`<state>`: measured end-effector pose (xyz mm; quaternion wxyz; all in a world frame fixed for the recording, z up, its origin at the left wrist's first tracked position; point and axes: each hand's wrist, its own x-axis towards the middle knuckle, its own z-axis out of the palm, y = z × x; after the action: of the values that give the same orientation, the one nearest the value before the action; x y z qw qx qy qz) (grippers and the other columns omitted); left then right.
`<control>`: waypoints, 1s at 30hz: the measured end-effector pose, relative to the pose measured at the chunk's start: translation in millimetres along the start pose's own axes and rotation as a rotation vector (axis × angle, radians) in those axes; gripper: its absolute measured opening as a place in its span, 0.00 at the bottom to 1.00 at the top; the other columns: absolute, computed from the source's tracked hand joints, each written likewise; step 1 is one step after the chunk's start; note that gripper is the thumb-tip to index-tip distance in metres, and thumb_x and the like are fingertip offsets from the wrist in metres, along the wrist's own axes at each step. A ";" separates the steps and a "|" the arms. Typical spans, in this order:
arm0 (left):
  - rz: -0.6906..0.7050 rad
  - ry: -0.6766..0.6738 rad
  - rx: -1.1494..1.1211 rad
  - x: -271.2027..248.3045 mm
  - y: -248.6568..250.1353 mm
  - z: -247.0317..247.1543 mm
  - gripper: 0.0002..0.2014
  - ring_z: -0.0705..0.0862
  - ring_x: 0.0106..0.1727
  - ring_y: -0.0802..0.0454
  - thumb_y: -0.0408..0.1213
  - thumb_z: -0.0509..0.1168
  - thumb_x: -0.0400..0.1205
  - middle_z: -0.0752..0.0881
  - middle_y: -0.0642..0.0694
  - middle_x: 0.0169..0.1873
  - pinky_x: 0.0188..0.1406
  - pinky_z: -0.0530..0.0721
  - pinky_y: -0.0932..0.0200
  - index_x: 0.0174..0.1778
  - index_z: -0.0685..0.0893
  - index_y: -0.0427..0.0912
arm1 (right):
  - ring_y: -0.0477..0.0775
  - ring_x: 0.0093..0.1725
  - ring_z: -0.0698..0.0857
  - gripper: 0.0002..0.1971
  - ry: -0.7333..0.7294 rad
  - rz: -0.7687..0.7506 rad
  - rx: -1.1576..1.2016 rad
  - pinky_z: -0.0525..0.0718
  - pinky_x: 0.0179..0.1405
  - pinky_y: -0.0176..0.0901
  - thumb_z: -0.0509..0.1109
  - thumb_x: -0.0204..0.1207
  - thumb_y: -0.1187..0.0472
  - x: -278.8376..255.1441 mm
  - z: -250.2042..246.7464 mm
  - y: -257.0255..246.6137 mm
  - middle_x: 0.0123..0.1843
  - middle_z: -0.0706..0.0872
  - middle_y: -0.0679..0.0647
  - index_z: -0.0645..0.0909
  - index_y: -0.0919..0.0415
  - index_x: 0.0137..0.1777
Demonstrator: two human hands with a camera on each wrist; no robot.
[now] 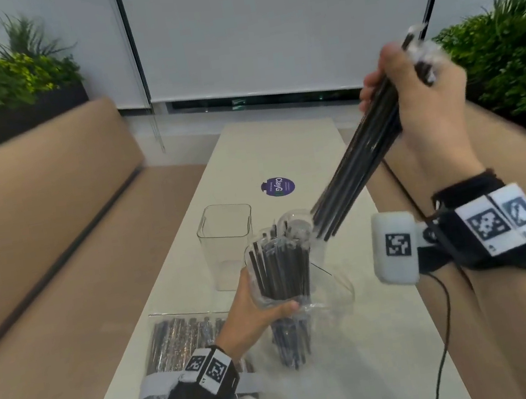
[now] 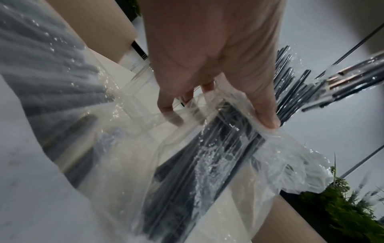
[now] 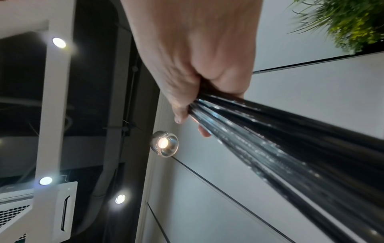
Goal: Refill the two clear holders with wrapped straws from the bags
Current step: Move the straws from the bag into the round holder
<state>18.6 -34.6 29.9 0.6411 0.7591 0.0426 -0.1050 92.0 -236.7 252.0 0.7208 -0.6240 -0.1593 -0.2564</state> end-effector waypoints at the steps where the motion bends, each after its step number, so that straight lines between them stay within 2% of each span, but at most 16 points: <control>1: -0.005 0.012 0.003 -0.8 0.5 0.0 0.61 0.74 0.73 0.62 0.44 0.80 0.68 0.42 0.60 0.79 0.75 0.62 0.55 0.83 0.38 0.54 | 0.49 0.33 0.87 0.08 0.014 -0.026 0.006 0.89 0.39 0.45 0.69 0.82 0.57 8.9 2.1 -2.2 0.36 0.86 0.54 0.78 0.61 0.44; 4: 0.018 0.073 -0.001 -4.9 0.3 -0.7 0.59 0.55 0.81 0.58 0.42 0.78 0.70 0.49 0.55 0.83 0.80 0.56 0.49 0.84 0.39 0.48 | 0.49 0.33 0.86 0.09 0.062 -0.065 0.020 0.88 0.39 0.46 0.70 0.81 0.56 30.1 14.5 12.4 0.35 0.86 0.54 0.79 0.63 0.45; 7: 0.010 0.100 -0.037 -8.8 -3.1 -1.7 0.57 0.56 0.77 0.61 0.39 0.77 0.71 0.53 0.56 0.81 0.80 0.56 0.48 0.84 0.41 0.47 | 0.51 0.34 0.85 0.08 0.013 -0.050 -0.073 0.86 0.43 0.54 0.71 0.79 0.55 27.2 32.7 55.9 0.35 0.86 0.51 0.78 0.57 0.44; 9: -0.016 0.123 -0.030 -10.6 -7.9 -2.9 0.59 0.53 0.83 0.53 0.42 0.78 0.70 0.48 0.51 0.84 0.80 0.55 0.47 0.84 0.39 0.48 | 0.51 0.36 0.86 0.07 -0.090 -0.007 -0.195 0.86 0.44 0.52 0.70 0.80 0.55 9.4 43.4 94.4 0.38 0.86 0.52 0.77 0.56 0.45; 11: -0.023 0.139 -0.031 -12.6 -11.4 -4.1 0.60 0.51 0.85 0.50 0.45 0.78 0.69 0.46 0.49 0.85 0.80 0.55 0.46 0.84 0.39 0.48 | 0.48 0.37 0.87 0.09 -0.192 -0.007 -0.355 0.84 0.40 0.39 0.71 0.80 0.57 -12.3 48.0 126.2 0.39 0.85 0.53 0.77 0.62 0.47; 13: -0.027 0.147 -0.041 -15.8 -12.0 -3.9 0.60 0.51 0.85 0.49 0.45 0.78 0.69 0.46 0.50 0.85 0.80 0.55 0.45 0.84 0.39 0.49 | 0.36 0.36 0.85 0.12 -0.255 0.028 -0.477 0.78 0.35 0.27 0.72 0.79 0.56 -24.0 47.0 151.4 0.37 0.83 0.46 0.78 0.65 0.52; 14: -0.027 0.147 -0.048 -16.9 -12.3 -4.1 0.60 0.52 0.85 0.49 0.45 0.78 0.69 0.46 0.49 0.85 0.80 0.55 0.45 0.84 0.39 0.49 | 0.36 0.38 0.84 0.13 -0.266 0.099 -0.508 0.77 0.35 0.27 0.72 0.79 0.55 -24.6 44.1 161.4 0.39 0.82 0.43 0.78 0.65 0.54; 16: -0.031 0.146 -0.051 -18.5 -11.1 -4.5 0.58 0.56 0.83 0.51 0.43 0.78 0.70 0.46 0.48 0.85 0.80 0.57 0.46 0.84 0.40 0.48 | 0.49 0.50 0.84 0.20 -0.245 0.304 -0.549 0.81 0.46 0.39 0.72 0.78 0.50 -17.6 33.5 179.2 0.50 0.83 0.49 0.76 0.64 0.60; 18: -0.042 0.138 -0.055 -19.4 -8.6 -3.4 0.57 0.63 0.78 0.55 0.40 0.78 0.71 0.47 0.47 0.85 0.79 0.60 0.48 0.84 0.41 0.47 | 0.57 0.60 0.82 0.29 -0.215 0.522 -0.532 0.80 0.55 0.48 0.74 0.74 0.44 -6.9 21.0 190.2 0.63 0.82 0.57 0.72 0.63 0.66; 20: -0.064 0.143 -0.049 -20.4 -5.4 -0.5 0.56 0.71 0.71 0.57 0.39 0.77 0.72 0.46 0.46 0.85 0.74 0.69 0.54 0.84 0.41 0.47 | 0.60 0.67 0.80 0.37 -0.231 0.613 -0.559 0.78 0.60 0.51 0.74 0.72 0.41 1.6 8.4 189.2 0.70 0.78 0.62 0.68 0.64 0.72; 21: -0.076 0.147 -0.072 -20.5 -2.8 1.5 0.55 0.76 0.59 0.62 0.36 0.76 0.73 0.46 0.45 0.85 0.64 0.78 0.64 0.84 0.41 0.46 | 0.60 0.70 0.78 0.37 -0.234 0.595 -0.591 0.77 0.63 0.52 0.73 0.73 0.40 5.0 1.5 183.4 0.72 0.77 0.62 0.68 0.64 0.74; 23: -0.093 0.142 -0.093 -20.2 0.9 2.5 0.53 0.72 0.40 0.72 0.32 0.75 0.74 0.47 0.45 0.85 0.43 0.80 0.79 0.84 0.41 0.44 | 0.57 0.68 0.79 0.32 -0.167 0.489 -0.602 0.78 0.64 0.50 0.69 0.77 0.41 4.7 -13.5 164.8 0.72 0.78 0.60 0.71 0.63 0.73; 24: -0.091 0.144 -0.080 -19.8 0.2 1.9 0.54 0.73 0.43 0.73 0.33 0.75 0.74 0.47 0.45 0.85 0.50 0.80 0.75 0.84 0.41 0.45 | 0.54 0.65 0.81 0.28 -0.118 0.432 -0.557 0.79 0.61 0.48 0.68 0.78 0.42 -0.1 -20.7 155.1 0.70 0.81 0.58 0.74 0.61 0.70; 26: -0.071 0.145 -0.028 -15.8 -9.0 -1.0 0.57 0.73 0.71 0.58 0.41 0.78 0.70 0.46 0.46 0.85 0.75 0.67 0.52 0.84 0.42 0.47 | 0.52 0.60 0.86 0.21 -0.061 0.382 -0.355 0.83 0.60 0.46 0.67 0.80 0.44 -23.0 -31.8 139.6 0.64 0.85 0.57 0.77 0.59 0.64; 28: -0.065 0.153 -0.026 -15.3 -11.6 -2.6 0.58 0.56 0.84 0.48 0.44 0.78 0.69 0.47 0.47 0.85 0.80 0.56 0.45 0.84 0.42 0.48 | 0.53 0.59 0.88 0.23 -0.103 0.413 -0.185 0.84 0.60 0.45 0.67 0.77 0.41 -61.6 -34.9 131.9 0.61 0.86 0.57 0.77 0.57 0.63; 30: -0.051 0.156 -0.034 -14.0 -14.3 -1.7 0.58 0.53 0.84 0.48 0.46 0.79 0.68 0.49 0.49 0.85 0.80 0.55 0.45 0.84 0.42 0.49 | 0.50 0.62 0.86 0.33 -0.246 0.464 -0.219 0.84 0.60 0.44 0.69 0.68 0.34 -103.5 -29.4 136.1 0.65 0.84 0.53 0.74 0.53 0.68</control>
<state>2.3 -29.5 19.4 0.6455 0.7528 0.1136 -0.0611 82.1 -235.7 78.8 0.6638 -0.7443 -0.0698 -0.0227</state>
